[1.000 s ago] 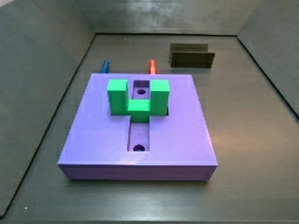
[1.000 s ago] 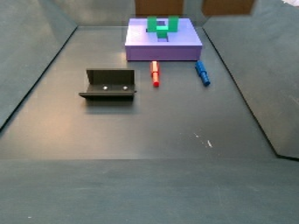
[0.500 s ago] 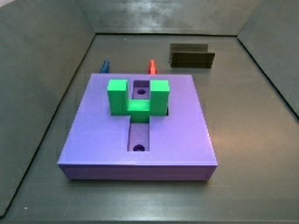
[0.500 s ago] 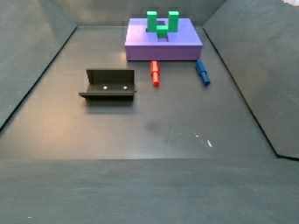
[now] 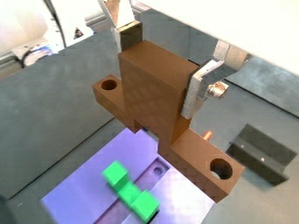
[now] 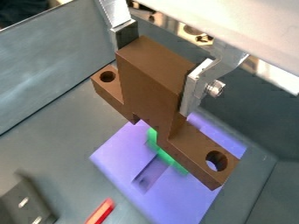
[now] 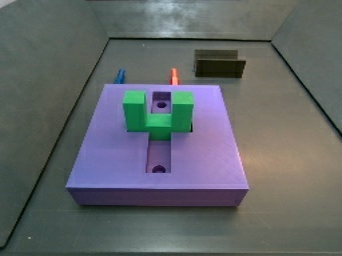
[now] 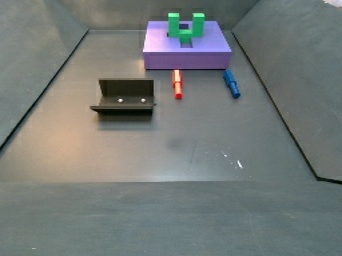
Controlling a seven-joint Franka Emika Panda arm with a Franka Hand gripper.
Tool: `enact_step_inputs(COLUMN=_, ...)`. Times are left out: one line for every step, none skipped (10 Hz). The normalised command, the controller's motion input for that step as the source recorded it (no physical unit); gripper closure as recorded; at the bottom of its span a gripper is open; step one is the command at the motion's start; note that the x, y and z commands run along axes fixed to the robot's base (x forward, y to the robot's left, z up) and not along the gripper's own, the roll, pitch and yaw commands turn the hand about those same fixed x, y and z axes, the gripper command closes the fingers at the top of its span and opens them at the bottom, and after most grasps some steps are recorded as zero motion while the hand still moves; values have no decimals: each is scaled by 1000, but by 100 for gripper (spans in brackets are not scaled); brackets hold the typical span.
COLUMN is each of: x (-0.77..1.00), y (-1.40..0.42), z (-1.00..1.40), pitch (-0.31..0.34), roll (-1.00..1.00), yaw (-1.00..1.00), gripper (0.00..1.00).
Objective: Pick up the brown object. Move up. Move to above the board. Insert the brown object.
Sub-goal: Move to above the board, then insert the brown object.
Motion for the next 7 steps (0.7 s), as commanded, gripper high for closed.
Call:
enact_step_inputs(x=110, y=-264, z=59, pitch=166, roll=27, yaw=5, gripper=100)
enact_step_inputs(x=0, y=-66, z=0, pitch=0, roll=29, yaw=-120, gripper=100)
enact_step_inputs(x=-3, y=-180, z=-71, pitch=-96, roll=0, yaw=-606, gripper=100)
enact_step_inputs(x=0, y=0, z=-43, pitch=-40, roll=0, yaw=-1000, gripper=100)
enact_step_inputs(x=0, y=0, z=-49, pitch=-40, roll=0, yaw=-1000, gripper=100)
enact_step_inputs(x=0, y=0, z=-63, pitch=-43, roll=0, yaw=-1000, gripper=100)
enact_step_inputs(x=0, y=0, z=-66, pitch=-44, roll=0, yaw=-1000, gripper=100)
